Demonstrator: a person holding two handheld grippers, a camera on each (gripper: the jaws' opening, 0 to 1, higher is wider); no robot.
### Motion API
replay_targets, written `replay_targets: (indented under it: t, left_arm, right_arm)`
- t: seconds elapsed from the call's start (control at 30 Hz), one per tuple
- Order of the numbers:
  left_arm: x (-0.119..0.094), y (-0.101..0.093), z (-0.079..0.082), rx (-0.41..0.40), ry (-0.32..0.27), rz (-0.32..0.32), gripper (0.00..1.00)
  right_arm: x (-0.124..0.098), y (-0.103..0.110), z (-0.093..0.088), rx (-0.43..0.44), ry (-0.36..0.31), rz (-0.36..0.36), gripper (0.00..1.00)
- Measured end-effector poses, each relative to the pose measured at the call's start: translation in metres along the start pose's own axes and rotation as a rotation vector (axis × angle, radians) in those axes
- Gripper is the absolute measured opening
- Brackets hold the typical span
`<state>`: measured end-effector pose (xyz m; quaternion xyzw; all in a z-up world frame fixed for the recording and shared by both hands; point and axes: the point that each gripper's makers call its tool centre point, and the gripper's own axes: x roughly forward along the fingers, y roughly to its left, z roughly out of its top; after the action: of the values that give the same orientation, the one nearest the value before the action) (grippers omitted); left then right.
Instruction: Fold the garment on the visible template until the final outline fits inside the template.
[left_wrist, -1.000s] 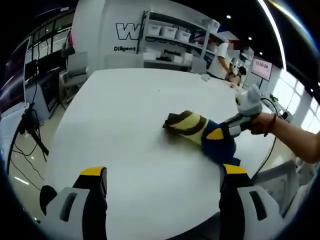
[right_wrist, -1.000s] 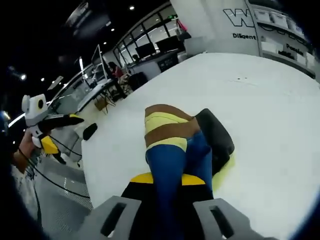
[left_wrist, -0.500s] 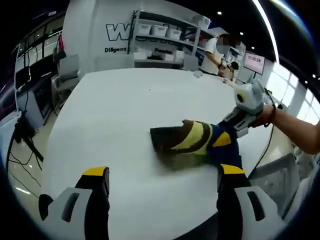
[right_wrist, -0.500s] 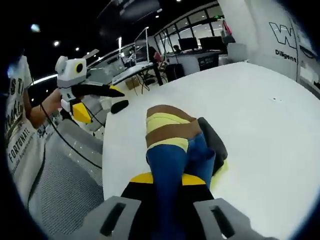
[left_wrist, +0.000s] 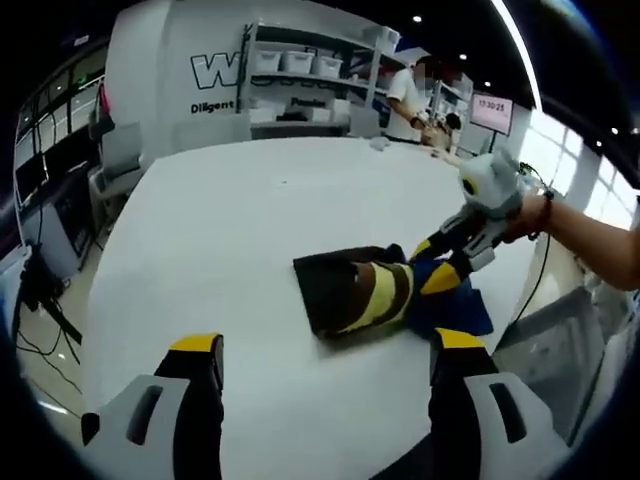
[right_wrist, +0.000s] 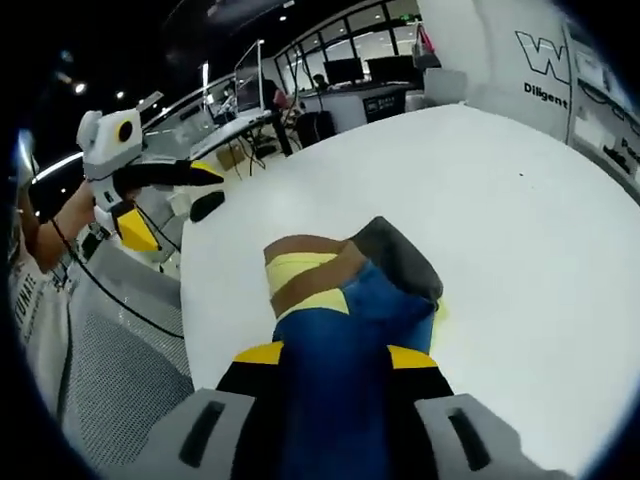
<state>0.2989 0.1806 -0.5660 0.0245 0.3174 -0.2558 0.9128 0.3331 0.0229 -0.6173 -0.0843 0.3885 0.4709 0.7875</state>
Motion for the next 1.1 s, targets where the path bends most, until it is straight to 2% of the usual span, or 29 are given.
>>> replay_targets:
  t: [0.07,0.13,0.23,0.43,0.57,0.6,0.8,0.93,1.1]
  left_arm:
    - [0.004,0.000,-0.001,0.030,0.003,-0.014,0.80]
    - [0.006,0.001,-0.001,0.049,0.010,-0.023,0.79]
    - [0.014,0.005,-0.004,0.089,0.024,-0.043,0.75]
    - [0.032,0.011,-0.014,0.145,0.061,-0.071,0.70]
    - [0.041,0.012,-0.021,0.173,0.091,-0.086,0.66]
    - [0.046,0.011,-0.025,0.173,0.110,-0.092,0.66]
    - [0.063,0.008,-0.037,0.239,0.140,-0.127,0.59]
    - [0.073,0.001,-0.047,0.306,0.160,-0.198,0.51]
    - [0.085,0.000,-0.048,0.378,0.144,-0.224,0.44]
  right_arm:
    - [-0.003,-0.002,0.009,0.005,-0.034,-0.016,0.33]
    - [-0.007,-0.008,0.025,0.030,-0.107,-0.041,0.30]
    - [-0.009,-0.017,0.038,0.043,-0.156,-0.073,0.28]
    - [0.002,-0.034,0.034,0.043,-0.123,-0.131,0.25]
    - [0.008,-0.044,0.024,0.066,-0.076,-0.165,0.21]
    - [0.009,-0.044,0.021,0.074,-0.069,-0.163,0.20]
    - [0.009,-0.043,0.018,0.111,-0.060,-0.156,0.15]
    - [0.010,-0.044,0.013,0.121,-0.040,-0.162,0.11]
    - [0.012,-0.043,0.009,0.140,-0.030,-0.160,0.07]
